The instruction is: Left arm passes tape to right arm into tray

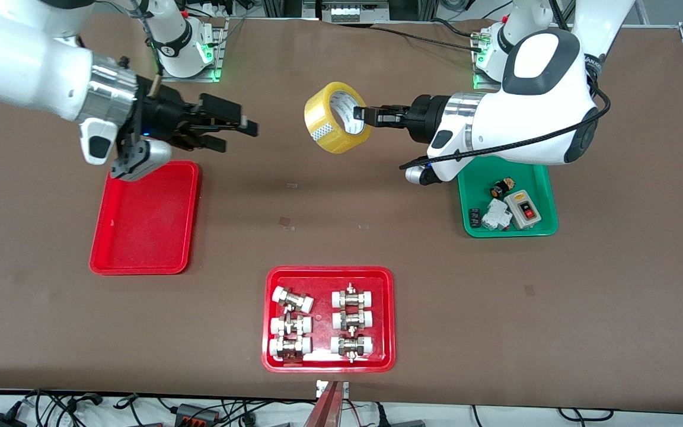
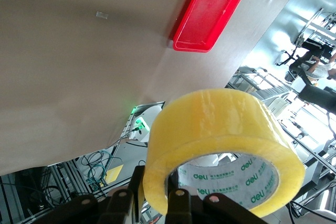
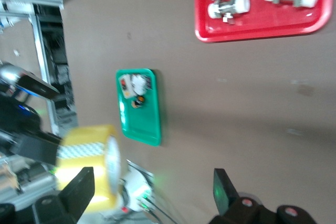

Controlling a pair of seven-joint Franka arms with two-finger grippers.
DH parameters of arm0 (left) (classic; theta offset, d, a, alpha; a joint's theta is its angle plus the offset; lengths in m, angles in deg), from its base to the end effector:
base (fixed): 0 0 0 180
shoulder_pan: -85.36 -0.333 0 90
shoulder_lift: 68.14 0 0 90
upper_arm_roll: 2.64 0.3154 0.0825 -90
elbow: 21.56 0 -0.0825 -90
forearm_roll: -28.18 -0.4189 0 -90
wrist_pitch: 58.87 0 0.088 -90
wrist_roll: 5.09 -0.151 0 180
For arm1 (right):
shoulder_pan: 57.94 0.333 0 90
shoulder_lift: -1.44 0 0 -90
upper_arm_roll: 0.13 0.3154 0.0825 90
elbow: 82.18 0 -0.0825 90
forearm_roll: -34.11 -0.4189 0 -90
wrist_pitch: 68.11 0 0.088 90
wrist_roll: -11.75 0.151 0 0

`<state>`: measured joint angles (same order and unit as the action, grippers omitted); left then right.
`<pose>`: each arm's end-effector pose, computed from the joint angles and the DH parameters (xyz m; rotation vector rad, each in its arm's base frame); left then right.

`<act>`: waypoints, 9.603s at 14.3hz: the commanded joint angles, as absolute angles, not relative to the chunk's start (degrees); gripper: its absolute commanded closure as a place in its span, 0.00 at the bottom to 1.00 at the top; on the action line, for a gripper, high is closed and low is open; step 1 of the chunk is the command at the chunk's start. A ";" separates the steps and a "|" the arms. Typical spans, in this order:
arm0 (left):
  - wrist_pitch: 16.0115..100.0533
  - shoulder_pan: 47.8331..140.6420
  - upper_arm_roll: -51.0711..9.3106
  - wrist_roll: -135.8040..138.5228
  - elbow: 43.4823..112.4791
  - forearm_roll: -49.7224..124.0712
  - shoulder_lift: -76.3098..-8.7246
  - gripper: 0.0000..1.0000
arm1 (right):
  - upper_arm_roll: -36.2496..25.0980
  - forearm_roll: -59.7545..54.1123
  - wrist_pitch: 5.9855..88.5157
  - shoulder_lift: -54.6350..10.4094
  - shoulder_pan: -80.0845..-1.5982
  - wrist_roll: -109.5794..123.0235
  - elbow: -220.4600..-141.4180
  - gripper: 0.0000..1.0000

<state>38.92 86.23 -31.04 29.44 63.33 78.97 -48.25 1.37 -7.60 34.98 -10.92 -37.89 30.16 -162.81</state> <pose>0.5705 -0.3914 0.5049 2.1745 0.3109 -0.7410 0.6072 0.3288 0.5834 -2.3976 0.0639 0.1134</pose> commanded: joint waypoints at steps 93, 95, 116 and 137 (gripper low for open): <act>30.08 85.54 -4.05 -0.08 69.94 30.38 -70.34 0.00 | -0.04 16.69 37.52 -30.58 -68.58 -15.94 -178.93 0.00; 30.08 85.54 -3.87 -0.17 69.94 30.29 -70.25 0.00 | 0.05 21.69 36.40 -26.36 -68.57 -11.04 -178.95 0.00; 29.90 85.54 -3.87 -0.08 69.94 30.38 -70.25 0.00 | -1.44 35.17 28.39 -14.39 -58.39 8.50 -159.16 0.00; 29.90 82.55 -3.70 -4.21 69.94 29.41 -70.07 0.00 | -6.02 34.11 29.89 0.21 -54.78 8.77 -178.16 0.00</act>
<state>30.57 82.64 -3.60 -3.12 70.85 29.40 -70.47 -5.40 34.20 30.73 -0.93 -55.81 7.51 -177.39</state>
